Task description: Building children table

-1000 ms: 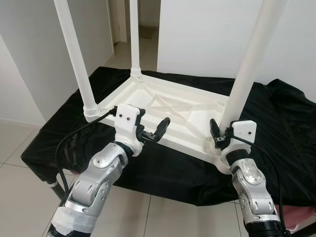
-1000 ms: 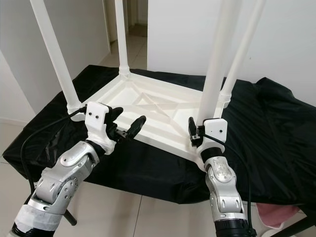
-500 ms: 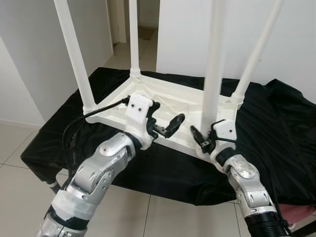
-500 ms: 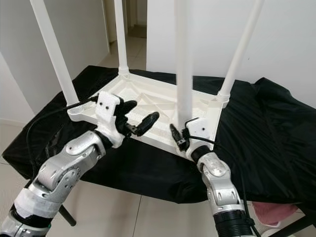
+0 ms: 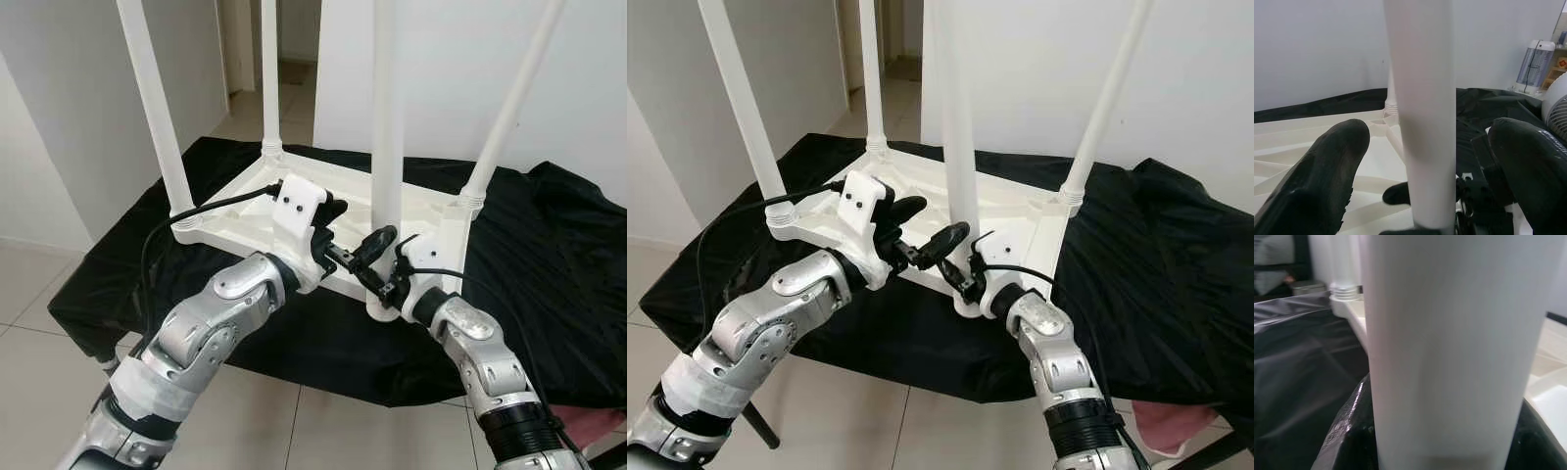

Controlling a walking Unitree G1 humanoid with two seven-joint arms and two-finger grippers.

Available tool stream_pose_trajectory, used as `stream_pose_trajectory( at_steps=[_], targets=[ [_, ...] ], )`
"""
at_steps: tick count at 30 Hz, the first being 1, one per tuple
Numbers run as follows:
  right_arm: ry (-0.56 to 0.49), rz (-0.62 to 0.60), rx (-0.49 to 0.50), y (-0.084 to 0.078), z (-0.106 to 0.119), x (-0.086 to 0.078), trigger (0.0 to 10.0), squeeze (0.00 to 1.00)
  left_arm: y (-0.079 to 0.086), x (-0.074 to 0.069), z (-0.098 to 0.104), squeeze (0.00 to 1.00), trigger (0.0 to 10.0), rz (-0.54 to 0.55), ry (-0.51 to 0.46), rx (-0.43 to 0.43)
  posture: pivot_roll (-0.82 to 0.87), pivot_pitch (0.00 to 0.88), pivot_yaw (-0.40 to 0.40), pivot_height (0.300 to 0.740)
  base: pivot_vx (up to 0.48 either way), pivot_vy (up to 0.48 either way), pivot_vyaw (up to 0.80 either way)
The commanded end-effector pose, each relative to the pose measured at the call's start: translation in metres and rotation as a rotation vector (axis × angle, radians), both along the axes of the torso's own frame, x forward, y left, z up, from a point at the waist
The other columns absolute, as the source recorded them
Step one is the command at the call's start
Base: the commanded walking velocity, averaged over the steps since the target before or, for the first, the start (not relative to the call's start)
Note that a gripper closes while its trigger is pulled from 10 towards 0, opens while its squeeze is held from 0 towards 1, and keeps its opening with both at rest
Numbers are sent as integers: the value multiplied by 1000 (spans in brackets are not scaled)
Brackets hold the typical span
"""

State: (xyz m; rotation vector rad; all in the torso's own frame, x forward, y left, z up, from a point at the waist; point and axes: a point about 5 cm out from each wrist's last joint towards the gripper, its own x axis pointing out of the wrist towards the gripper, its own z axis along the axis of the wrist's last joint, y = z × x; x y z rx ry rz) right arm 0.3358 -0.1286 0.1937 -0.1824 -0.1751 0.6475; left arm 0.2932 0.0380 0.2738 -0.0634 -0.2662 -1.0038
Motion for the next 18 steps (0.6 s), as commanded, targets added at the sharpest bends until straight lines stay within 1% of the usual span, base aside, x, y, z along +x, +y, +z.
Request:
stream_pose_trajectory(
  at_steps=[1,4,6,10,12,15,18],
  targets=[
    [-2,44,6,3,5,-1,10000,0,-11,-29,-2,0,10000,-594,-111,117,3,36,-24,740,0,0,0],
    [18,113,-2,8,3,-5,10000,0,-13,-27,-1,0,10000,-601,-104,106,3,24,-19,740,0,0,0],
    [25,129,-4,9,3,-6,10000,0,-13,-27,0,0,10000,-603,-101,102,3,24,-19,740,0,0,0],
    [55,222,-41,17,-7,-14,10000,0,-11,-22,2,0,10000,-609,-69,72,9,9,-14,740,0,0,0],
    [60,231,-41,18,-8,-16,10000,0,-11,-22,3,0,10000,-610,-69,68,9,9,-14,740,0,0,0],
    [86,272,-43,25,-17,-21,10000,0,-10,-22,2,0,10000,-639,-19,33,11,2,-11,740,0,0,0],
    [91,277,-44,25,-18,-21,10000,0,-9,-22,2,0,10000,-646,-12,25,11,2,-11,740,0,0,0]
  ],
)
